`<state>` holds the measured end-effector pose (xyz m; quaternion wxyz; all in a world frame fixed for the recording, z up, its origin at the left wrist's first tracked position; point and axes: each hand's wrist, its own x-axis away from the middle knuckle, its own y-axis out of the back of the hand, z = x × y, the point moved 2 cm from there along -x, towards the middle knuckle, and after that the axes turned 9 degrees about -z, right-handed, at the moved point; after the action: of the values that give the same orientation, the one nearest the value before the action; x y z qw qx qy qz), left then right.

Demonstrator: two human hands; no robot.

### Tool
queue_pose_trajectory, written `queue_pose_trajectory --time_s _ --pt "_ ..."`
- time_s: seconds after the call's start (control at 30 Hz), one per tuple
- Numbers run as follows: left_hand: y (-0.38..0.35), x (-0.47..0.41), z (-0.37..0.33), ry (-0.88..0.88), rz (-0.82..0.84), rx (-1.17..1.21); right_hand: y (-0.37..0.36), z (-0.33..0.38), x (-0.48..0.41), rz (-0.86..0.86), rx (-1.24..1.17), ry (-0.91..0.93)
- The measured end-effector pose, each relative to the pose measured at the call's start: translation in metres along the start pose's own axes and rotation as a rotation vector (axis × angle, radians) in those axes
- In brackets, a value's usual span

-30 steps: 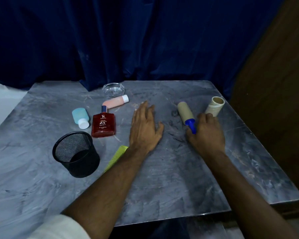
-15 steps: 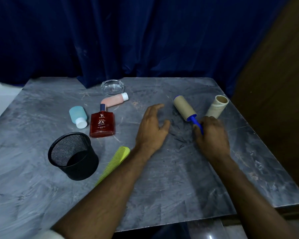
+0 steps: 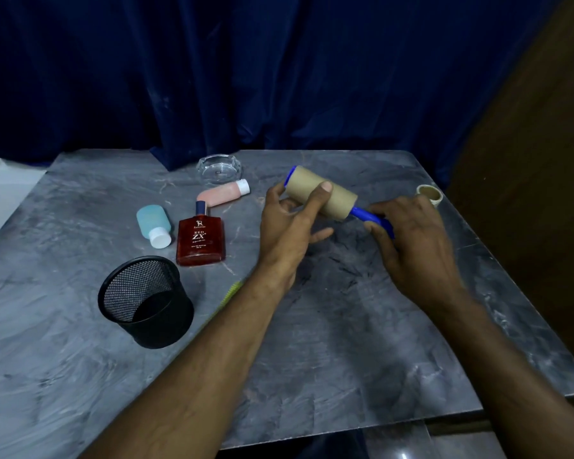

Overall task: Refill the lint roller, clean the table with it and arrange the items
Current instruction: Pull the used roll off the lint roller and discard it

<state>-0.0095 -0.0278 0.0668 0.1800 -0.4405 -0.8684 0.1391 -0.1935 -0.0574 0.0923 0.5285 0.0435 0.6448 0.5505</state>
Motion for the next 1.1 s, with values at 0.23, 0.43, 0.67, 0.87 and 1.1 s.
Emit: queue_pose_trajectory --time_s 0.23,0.43,0.67,0.87,1.1 --pt "0.037 0.031 -0.027 -0.108 -0.018 0.087 0.021 0.020 -0.013 -0.012 0.023 0.108" --pt "0.082 0.059 -0.042 -0.163 -0.001 0.148 0.025 0.051 -0.010 -0.095 0.047 0.200" --pt "0.123 0.077 -0.056 -0.225 -0.099 0.150 0.032 0.084 -0.019 -0.024 -0.122 0.212" --pt "0.146 0.084 -0.069 -0.320 -0.125 0.129 0.038 0.083 -0.030 0.055 -0.636 0.139" --pt "0.159 0.089 -0.072 -0.342 -0.101 0.133 0.016 0.090 -0.030 0.002 -1.469 -0.457"
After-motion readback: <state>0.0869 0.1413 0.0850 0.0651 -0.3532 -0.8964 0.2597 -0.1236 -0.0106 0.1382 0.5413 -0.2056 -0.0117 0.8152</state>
